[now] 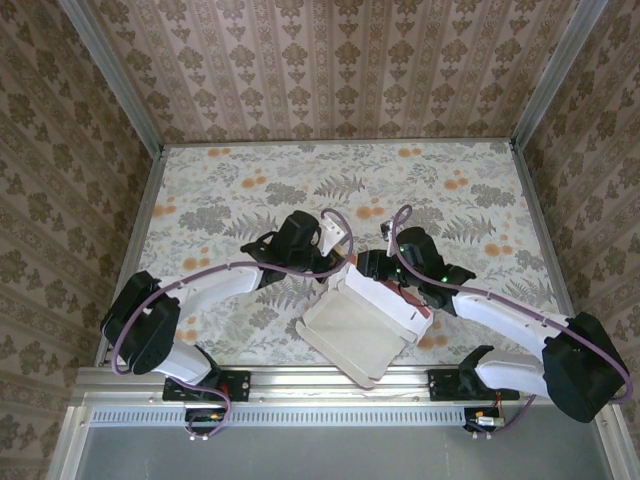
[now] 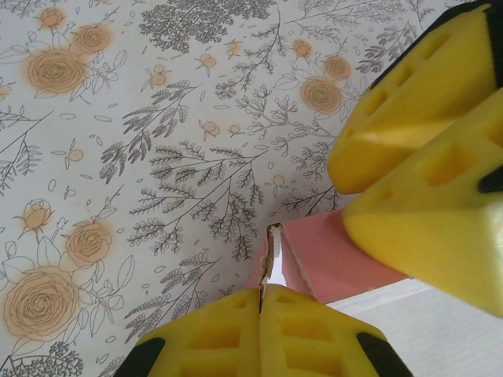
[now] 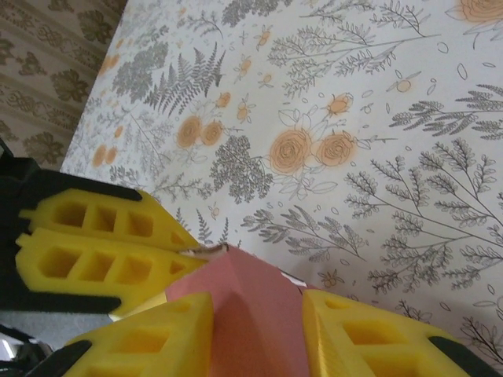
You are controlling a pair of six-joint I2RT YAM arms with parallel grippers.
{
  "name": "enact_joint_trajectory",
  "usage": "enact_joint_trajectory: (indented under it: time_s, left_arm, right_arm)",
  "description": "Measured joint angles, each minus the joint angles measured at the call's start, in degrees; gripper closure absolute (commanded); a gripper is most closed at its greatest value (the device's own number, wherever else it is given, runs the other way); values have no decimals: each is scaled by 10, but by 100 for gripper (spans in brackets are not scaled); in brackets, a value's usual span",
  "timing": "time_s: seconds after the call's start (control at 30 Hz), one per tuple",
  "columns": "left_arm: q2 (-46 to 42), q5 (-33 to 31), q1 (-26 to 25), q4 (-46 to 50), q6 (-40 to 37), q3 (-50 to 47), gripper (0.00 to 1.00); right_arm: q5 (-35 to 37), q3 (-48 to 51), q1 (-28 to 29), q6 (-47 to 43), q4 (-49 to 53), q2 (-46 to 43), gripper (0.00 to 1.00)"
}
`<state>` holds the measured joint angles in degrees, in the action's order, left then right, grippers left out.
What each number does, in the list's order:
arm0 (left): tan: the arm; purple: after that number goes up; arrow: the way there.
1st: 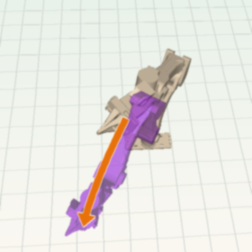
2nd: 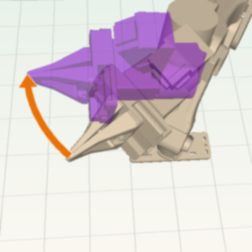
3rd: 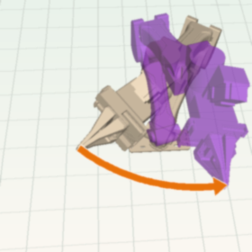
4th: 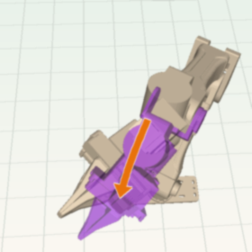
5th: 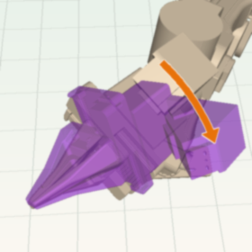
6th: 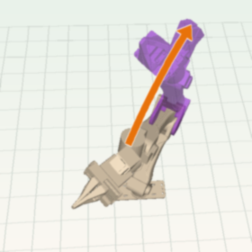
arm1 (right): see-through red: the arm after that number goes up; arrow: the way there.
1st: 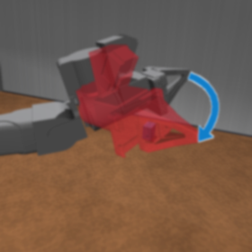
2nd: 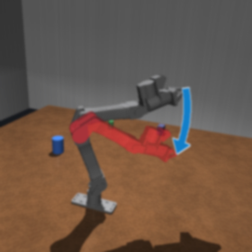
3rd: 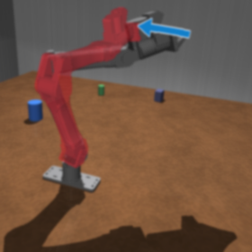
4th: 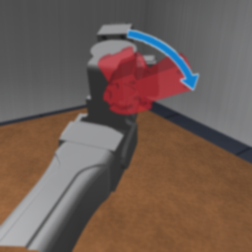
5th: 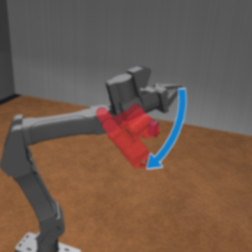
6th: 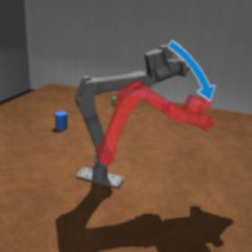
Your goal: Fold the paper box
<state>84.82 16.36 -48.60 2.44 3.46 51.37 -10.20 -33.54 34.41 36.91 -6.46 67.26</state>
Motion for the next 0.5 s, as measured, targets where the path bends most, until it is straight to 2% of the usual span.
enact_joint_trajectory:
  time_s: [0.5]
  left_arm:
    - [0, -2, -21, -69, 11, -32, 100]
  right_arm:
    - [18, 7, 5, 24, -66, 34, 62]
